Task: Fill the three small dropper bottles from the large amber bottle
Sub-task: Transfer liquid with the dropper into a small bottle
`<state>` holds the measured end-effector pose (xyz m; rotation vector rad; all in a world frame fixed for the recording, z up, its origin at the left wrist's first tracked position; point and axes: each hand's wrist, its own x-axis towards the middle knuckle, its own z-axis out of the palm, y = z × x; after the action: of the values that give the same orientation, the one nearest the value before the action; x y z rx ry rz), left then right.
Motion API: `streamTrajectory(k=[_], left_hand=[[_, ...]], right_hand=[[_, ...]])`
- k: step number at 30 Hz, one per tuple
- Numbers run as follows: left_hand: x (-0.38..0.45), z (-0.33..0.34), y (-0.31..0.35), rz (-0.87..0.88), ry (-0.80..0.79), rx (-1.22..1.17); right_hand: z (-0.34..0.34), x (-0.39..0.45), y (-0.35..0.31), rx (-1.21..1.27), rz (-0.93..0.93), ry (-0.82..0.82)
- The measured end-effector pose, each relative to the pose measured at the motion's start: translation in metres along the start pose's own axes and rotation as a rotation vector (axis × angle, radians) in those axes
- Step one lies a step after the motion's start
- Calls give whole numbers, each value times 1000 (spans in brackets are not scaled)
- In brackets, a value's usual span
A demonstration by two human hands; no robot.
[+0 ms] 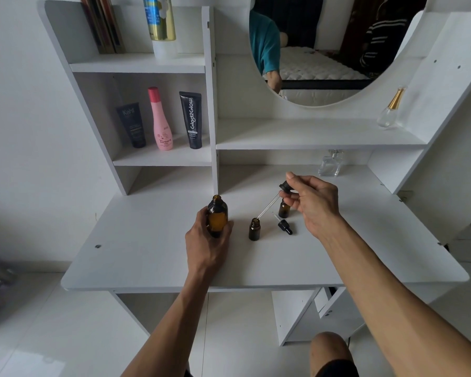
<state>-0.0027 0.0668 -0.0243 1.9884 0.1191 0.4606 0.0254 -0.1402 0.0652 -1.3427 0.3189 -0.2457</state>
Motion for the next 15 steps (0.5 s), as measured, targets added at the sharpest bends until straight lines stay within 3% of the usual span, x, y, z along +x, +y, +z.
streamTrajectory(k=[15], left_hand=[[0, 0, 0, -1, 0, -5]], right_hand=[[1, 2, -2, -20, -16, -4]])
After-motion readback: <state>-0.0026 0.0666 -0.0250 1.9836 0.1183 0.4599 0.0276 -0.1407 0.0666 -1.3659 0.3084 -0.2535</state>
